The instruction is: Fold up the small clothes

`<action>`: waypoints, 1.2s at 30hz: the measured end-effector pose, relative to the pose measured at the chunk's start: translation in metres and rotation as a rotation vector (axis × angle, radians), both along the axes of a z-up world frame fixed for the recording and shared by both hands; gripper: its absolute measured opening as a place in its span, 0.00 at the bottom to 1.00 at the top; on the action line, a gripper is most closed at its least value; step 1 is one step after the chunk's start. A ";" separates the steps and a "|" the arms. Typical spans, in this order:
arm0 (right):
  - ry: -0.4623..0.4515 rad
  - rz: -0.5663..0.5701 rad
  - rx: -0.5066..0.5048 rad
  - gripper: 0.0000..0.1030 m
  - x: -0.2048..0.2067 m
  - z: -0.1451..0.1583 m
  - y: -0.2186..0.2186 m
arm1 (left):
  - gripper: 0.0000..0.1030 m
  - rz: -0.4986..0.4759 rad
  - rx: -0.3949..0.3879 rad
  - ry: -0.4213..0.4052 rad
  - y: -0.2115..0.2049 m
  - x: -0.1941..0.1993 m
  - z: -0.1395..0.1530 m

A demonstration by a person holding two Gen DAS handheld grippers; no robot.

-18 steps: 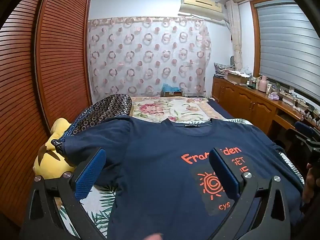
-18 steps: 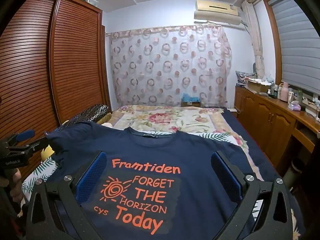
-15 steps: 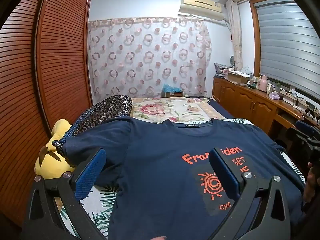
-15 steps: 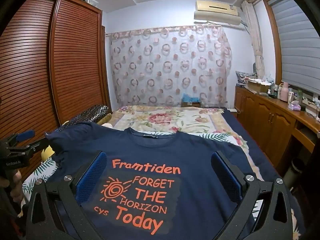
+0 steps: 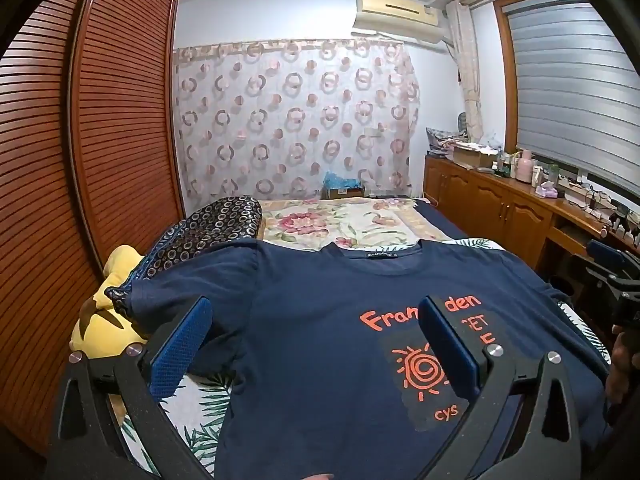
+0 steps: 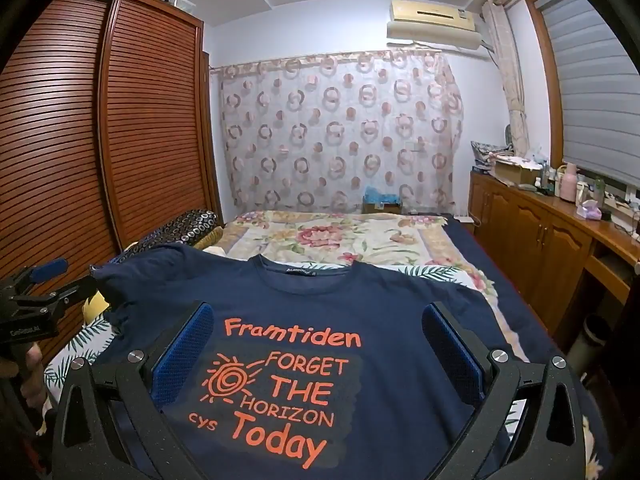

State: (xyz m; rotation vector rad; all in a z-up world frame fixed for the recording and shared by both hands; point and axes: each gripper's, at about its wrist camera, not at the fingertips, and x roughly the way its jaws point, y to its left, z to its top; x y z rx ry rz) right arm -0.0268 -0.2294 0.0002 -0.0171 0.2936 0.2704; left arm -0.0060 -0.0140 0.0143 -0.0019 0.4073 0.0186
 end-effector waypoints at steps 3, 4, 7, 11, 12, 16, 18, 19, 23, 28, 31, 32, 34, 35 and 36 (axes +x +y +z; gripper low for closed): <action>0.001 -0.001 -0.001 1.00 0.000 -0.002 0.003 | 1.00 -0.001 0.003 -0.003 0.000 -0.001 -0.001; 0.002 -0.001 0.002 1.00 0.001 -0.006 0.002 | 1.00 -0.001 0.003 -0.003 0.000 -0.002 0.000; 0.001 0.000 0.003 1.00 0.001 -0.006 0.002 | 1.00 -0.001 0.002 -0.003 0.000 -0.002 0.000; 0.002 -0.001 0.002 1.00 0.002 -0.005 0.002 | 1.00 -0.002 0.001 -0.005 0.001 -0.002 -0.001; 0.002 -0.001 0.002 1.00 0.001 -0.005 0.002 | 1.00 -0.002 0.001 -0.006 0.000 -0.002 0.001; 0.002 0.000 0.003 1.00 0.001 -0.005 0.002 | 1.00 -0.002 0.000 -0.005 0.000 -0.003 0.001; 0.002 -0.001 0.004 1.00 0.002 -0.006 0.002 | 1.00 -0.003 0.001 -0.007 0.000 -0.003 0.001; 0.003 -0.001 0.004 1.00 0.002 -0.006 0.002 | 1.00 -0.002 0.001 -0.007 0.001 -0.002 0.000; 0.002 -0.001 0.004 1.00 0.002 -0.005 0.002 | 1.00 -0.003 0.001 -0.008 0.002 -0.002 0.000; 0.001 -0.001 0.005 1.00 0.002 -0.005 0.002 | 1.00 -0.001 0.000 -0.010 0.000 -0.004 0.002; 0.000 0.000 0.006 1.00 0.002 -0.006 0.002 | 1.00 -0.003 0.001 -0.009 0.000 -0.003 0.002; 0.001 0.001 0.006 1.00 0.002 -0.006 0.002 | 1.00 -0.002 0.002 -0.009 0.001 -0.003 0.001; 0.000 0.001 0.007 1.00 0.002 -0.006 0.002 | 1.00 -0.004 0.000 -0.010 0.000 -0.004 0.003; 0.001 0.001 0.008 1.00 0.002 -0.006 0.001 | 1.00 -0.004 0.000 -0.010 0.001 -0.004 0.003; 0.001 0.002 0.008 1.00 0.002 -0.006 0.001 | 1.00 -0.003 0.000 -0.011 0.001 -0.004 0.003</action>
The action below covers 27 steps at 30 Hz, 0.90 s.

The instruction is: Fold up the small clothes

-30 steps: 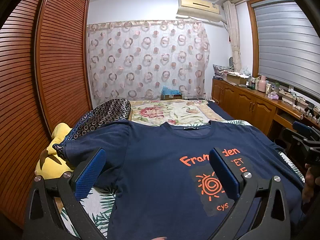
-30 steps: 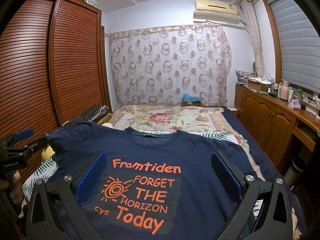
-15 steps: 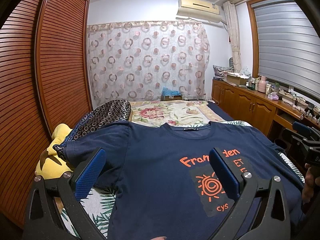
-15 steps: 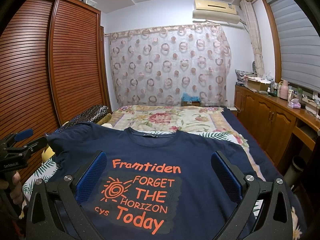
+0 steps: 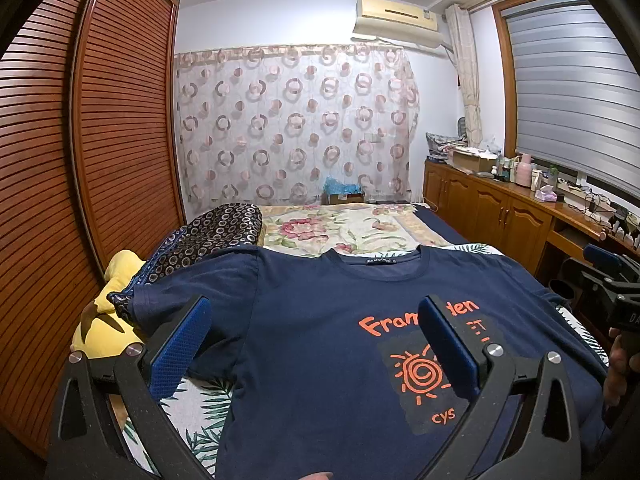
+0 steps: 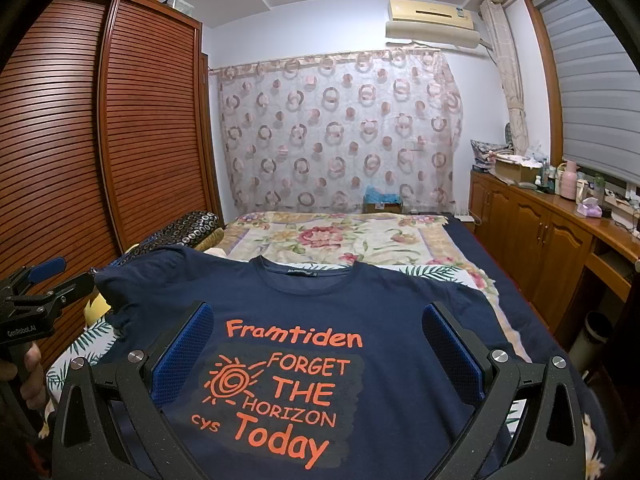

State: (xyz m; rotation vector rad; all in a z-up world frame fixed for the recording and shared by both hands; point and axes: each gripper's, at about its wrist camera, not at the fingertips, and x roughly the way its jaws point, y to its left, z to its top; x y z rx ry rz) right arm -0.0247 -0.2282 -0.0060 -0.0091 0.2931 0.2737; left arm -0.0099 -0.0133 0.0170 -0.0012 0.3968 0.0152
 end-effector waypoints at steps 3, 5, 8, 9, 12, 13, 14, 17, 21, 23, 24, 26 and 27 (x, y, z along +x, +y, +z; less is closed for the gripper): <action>-0.001 0.000 0.001 1.00 0.000 0.000 -0.001 | 1.00 0.000 0.000 0.000 0.000 0.000 0.000; -0.001 -0.001 0.001 1.00 0.000 0.000 -0.001 | 1.00 0.000 0.000 -0.002 -0.001 -0.002 0.002; -0.001 -0.001 0.001 1.00 0.000 0.000 -0.001 | 1.00 0.000 0.002 -0.003 -0.001 -0.002 0.001; -0.001 -0.001 0.001 1.00 0.000 0.000 -0.001 | 1.00 0.000 0.001 -0.003 -0.001 -0.002 0.002; -0.001 0.000 0.001 1.00 0.000 0.000 -0.001 | 1.00 0.000 0.000 -0.002 -0.001 -0.002 0.002; -0.001 0.000 0.002 1.00 0.000 0.000 -0.001 | 1.00 -0.001 0.000 -0.002 0.000 -0.001 0.000; -0.001 0.000 0.001 1.00 0.000 0.000 0.000 | 1.00 -0.001 0.001 -0.002 -0.001 -0.002 0.001; 0.000 0.000 0.002 1.00 0.000 0.000 -0.001 | 1.00 -0.001 0.001 -0.004 0.000 -0.001 -0.001; -0.001 -0.001 0.003 1.00 0.000 0.000 -0.001 | 1.00 -0.001 0.001 -0.005 0.000 -0.001 -0.001; -0.001 0.000 0.003 1.00 0.000 0.001 -0.001 | 1.00 -0.001 0.002 -0.005 -0.001 -0.003 0.001; -0.001 0.000 0.003 1.00 -0.001 0.001 -0.001 | 1.00 -0.001 0.002 -0.005 0.000 -0.001 -0.001; -0.001 0.000 0.003 1.00 -0.001 0.002 0.000 | 1.00 0.000 0.002 -0.005 0.000 -0.002 -0.001; -0.001 0.000 0.003 1.00 -0.001 0.002 0.000 | 1.00 0.000 0.002 -0.006 0.000 -0.002 -0.001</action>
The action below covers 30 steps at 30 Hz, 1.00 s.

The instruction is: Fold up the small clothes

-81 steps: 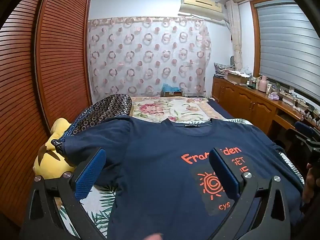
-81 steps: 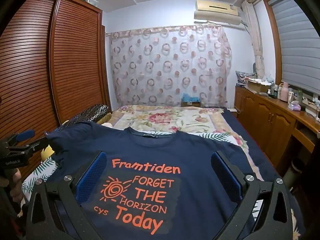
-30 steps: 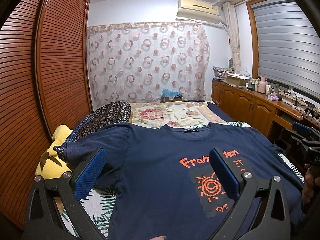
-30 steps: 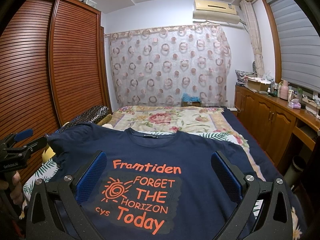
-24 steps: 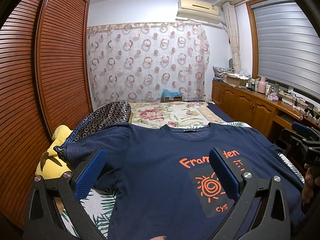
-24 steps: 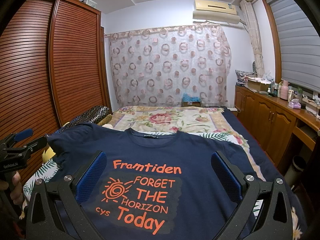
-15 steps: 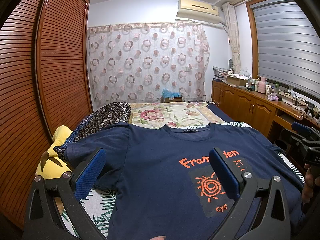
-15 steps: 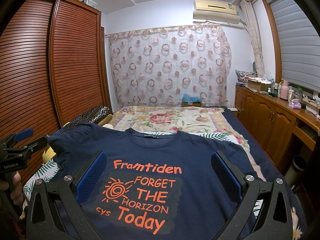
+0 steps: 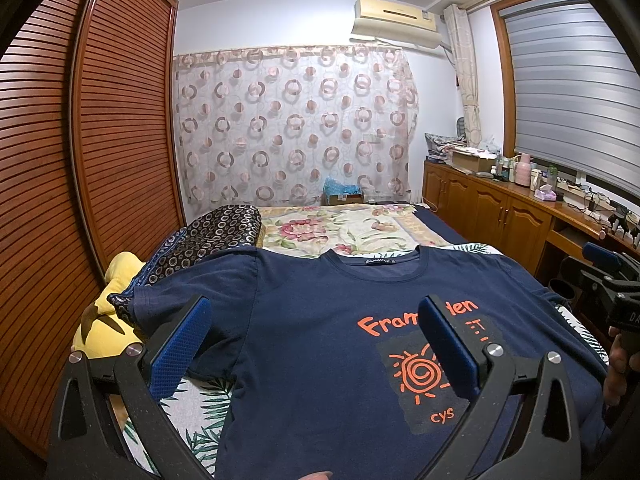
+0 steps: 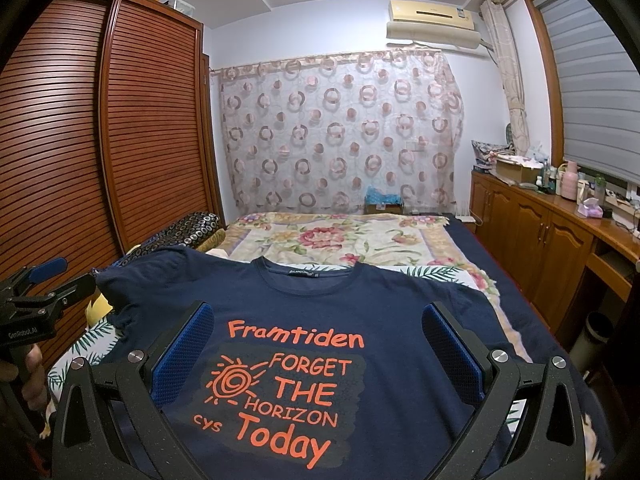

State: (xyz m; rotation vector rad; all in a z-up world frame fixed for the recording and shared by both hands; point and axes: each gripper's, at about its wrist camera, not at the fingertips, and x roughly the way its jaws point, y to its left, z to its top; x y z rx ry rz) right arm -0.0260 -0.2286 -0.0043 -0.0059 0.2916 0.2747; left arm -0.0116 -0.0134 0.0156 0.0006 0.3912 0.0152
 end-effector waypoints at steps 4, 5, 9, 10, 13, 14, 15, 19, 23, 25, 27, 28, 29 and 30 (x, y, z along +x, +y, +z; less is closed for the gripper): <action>-0.001 0.002 0.000 1.00 0.000 0.001 -0.001 | 1.00 0.000 0.001 0.000 -0.001 -0.001 0.001; -0.001 0.003 0.001 1.00 0.000 0.001 -0.001 | 1.00 0.000 0.000 -0.001 -0.001 -0.002 0.001; 0.000 0.006 0.001 1.00 -0.001 0.001 -0.001 | 1.00 0.000 0.001 0.000 0.000 0.000 -0.001; 0.001 0.009 0.000 1.00 -0.001 0.001 -0.001 | 1.00 -0.001 0.000 0.003 -0.001 -0.001 0.001; 0.008 0.021 -0.004 1.00 0.002 0.000 0.001 | 1.00 -0.004 -0.003 0.016 0.001 -0.002 0.005; 0.011 0.025 -0.005 1.00 0.003 -0.001 0.001 | 1.00 -0.005 -0.003 0.017 0.001 -0.001 0.006; 0.015 0.031 -0.006 1.00 0.004 -0.002 0.002 | 1.00 -0.009 -0.010 0.026 0.003 -0.001 0.007; 0.029 0.069 -0.007 1.00 0.007 -0.002 0.006 | 1.00 -0.011 -0.013 0.047 0.010 0.005 0.008; 0.030 0.105 -0.022 1.00 0.011 0.000 0.012 | 1.00 -0.008 -0.005 0.069 0.023 0.013 0.000; 0.034 0.117 -0.027 1.00 0.014 0.000 0.013 | 1.00 -0.014 -0.006 0.077 0.029 0.014 -0.004; 0.038 0.138 -0.039 1.00 0.018 0.000 0.017 | 1.00 -0.022 -0.009 0.084 0.034 0.015 -0.008; 0.041 0.145 -0.044 1.00 0.019 0.000 0.018 | 1.00 -0.023 -0.013 0.092 0.038 0.017 -0.010; 0.045 0.148 -0.046 1.00 0.021 -0.002 0.018 | 1.00 -0.024 -0.012 0.101 0.041 0.017 -0.012; 0.050 0.158 -0.051 1.00 0.024 -0.003 0.018 | 1.00 -0.026 -0.014 0.103 0.045 0.018 -0.013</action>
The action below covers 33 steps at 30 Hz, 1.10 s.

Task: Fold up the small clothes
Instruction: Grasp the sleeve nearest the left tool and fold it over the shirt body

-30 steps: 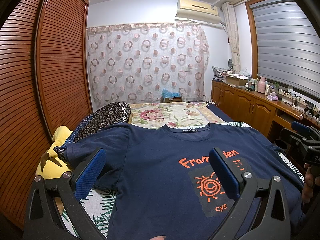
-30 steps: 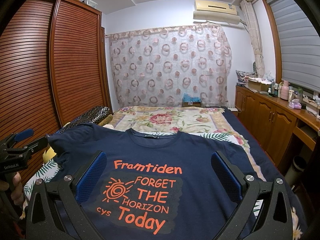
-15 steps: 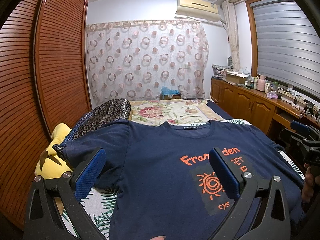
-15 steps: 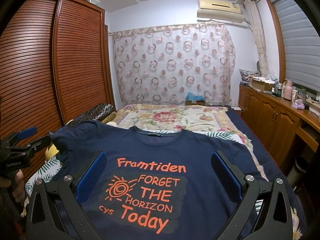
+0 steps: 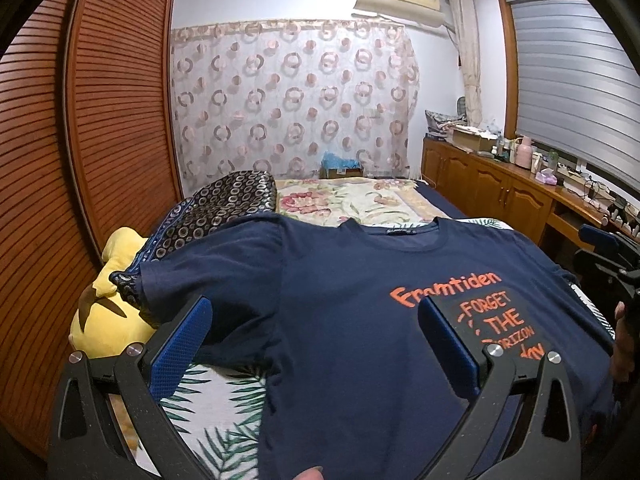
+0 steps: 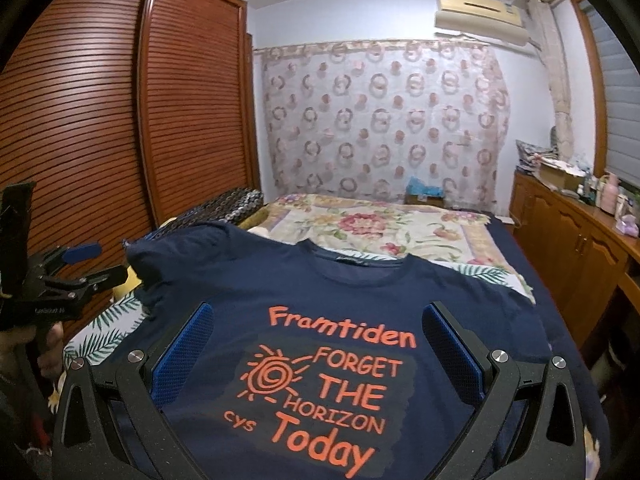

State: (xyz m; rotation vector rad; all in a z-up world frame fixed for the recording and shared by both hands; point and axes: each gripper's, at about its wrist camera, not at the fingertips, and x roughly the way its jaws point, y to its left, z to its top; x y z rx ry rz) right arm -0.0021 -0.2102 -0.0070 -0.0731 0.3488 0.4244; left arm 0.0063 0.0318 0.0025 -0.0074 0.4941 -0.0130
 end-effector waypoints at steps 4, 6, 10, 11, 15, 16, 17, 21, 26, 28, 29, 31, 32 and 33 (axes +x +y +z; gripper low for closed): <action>0.023 0.025 -0.022 1.00 0.012 -0.003 0.001 | 1.00 -0.005 0.012 0.017 0.018 0.006 -0.005; 0.033 0.040 -0.035 1.00 0.019 -0.005 0.002 | 1.00 -0.002 0.011 0.024 0.031 0.010 -0.008; 0.051 0.068 -0.078 1.00 0.030 -0.006 0.009 | 0.93 0.031 0.022 0.041 0.060 0.018 -0.016; 0.053 0.079 -0.092 1.00 0.033 -0.005 0.010 | 0.91 0.040 0.024 0.050 0.068 0.020 -0.018; 0.059 0.117 -0.119 1.00 0.039 -0.004 0.018 | 0.80 0.073 0.017 0.062 0.098 0.029 -0.027; 0.062 0.120 -0.127 1.00 0.042 -0.005 0.019 | 0.78 0.077 0.012 0.067 0.105 0.032 -0.029; 0.068 0.125 -0.132 1.00 0.046 -0.005 0.020 | 0.75 0.080 0.004 0.073 0.111 0.035 -0.030; 0.096 0.145 -0.139 1.00 0.059 -0.005 0.020 | 0.63 0.082 -0.029 0.107 0.132 0.050 -0.039; 0.107 0.155 -0.149 1.00 0.068 -0.005 0.030 | 0.49 0.082 -0.089 0.141 0.150 0.070 -0.045; 0.107 0.156 -0.153 1.00 0.067 -0.006 0.032 | 0.46 0.099 -0.104 0.162 0.159 0.080 -0.048; 0.108 0.156 -0.156 1.00 0.067 -0.006 0.033 | 0.46 0.104 -0.107 0.170 0.161 0.082 -0.048; 0.107 0.157 -0.160 1.00 0.065 -0.008 0.036 | 0.46 0.127 -0.108 0.195 0.167 0.088 -0.053; 0.108 0.158 -0.161 1.00 0.064 -0.008 0.036 | 0.46 0.131 -0.119 0.201 0.170 0.089 -0.056; 0.109 0.159 -0.162 1.00 0.063 -0.008 0.036 | 0.46 0.132 -0.132 0.208 0.172 0.089 -0.057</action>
